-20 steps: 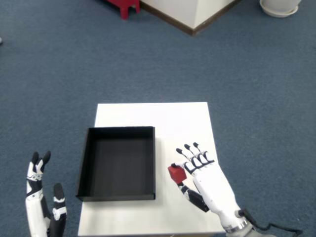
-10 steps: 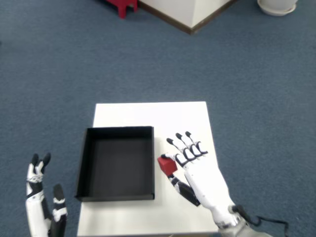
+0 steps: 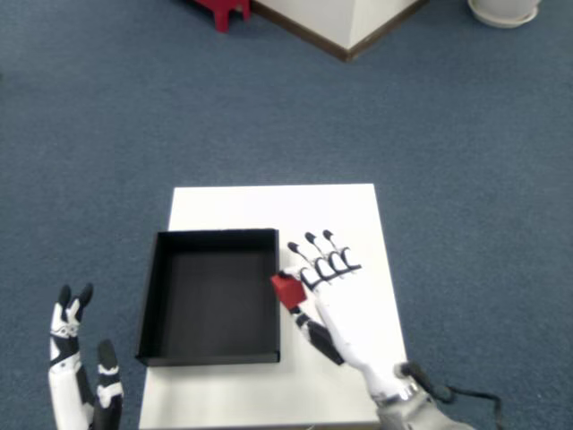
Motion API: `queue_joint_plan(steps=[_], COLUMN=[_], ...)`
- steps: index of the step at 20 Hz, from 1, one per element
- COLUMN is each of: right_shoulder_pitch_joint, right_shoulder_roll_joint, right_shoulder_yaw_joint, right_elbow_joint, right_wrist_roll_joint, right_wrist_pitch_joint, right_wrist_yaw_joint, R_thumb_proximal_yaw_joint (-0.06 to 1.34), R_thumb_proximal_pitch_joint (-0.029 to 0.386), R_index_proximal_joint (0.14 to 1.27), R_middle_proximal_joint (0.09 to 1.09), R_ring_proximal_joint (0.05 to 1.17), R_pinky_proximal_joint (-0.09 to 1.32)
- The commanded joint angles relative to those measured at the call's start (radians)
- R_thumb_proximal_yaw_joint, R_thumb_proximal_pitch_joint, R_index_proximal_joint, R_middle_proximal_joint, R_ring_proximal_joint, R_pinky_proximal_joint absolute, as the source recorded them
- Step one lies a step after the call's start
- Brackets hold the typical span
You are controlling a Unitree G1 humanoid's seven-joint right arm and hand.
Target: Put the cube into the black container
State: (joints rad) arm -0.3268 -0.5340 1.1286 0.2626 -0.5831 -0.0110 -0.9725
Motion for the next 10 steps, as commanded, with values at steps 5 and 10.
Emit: queue_joint_plan(steps=[5,10], right_shoulder_pitch_joint=[-0.112,-0.188], right_shoulder_roll_joint=[0.077,0.173], right_shoulder_yaw_joint=[-0.026,-0.009], right_elbow_joint=[0.035,0.124], right_wrist_roll_joint=[0.005,0.002], right_wrist_pitch_joint=[0.017,0.013], right_wrist_yaw_joint=[0.044,0.081], R_thumb_proximal_yaw_joint=[1.24,1.25], R_thumb_proximal_pitch_joint=[0.194,0.197], R_index_proximal_joint=[1.03,1.02], R_middle_proximal_joint=[0.26,0.26], R_ring_proximal_joint=[0.20,0.20], R_pinky_proximal_joint=[0.07,0.07])
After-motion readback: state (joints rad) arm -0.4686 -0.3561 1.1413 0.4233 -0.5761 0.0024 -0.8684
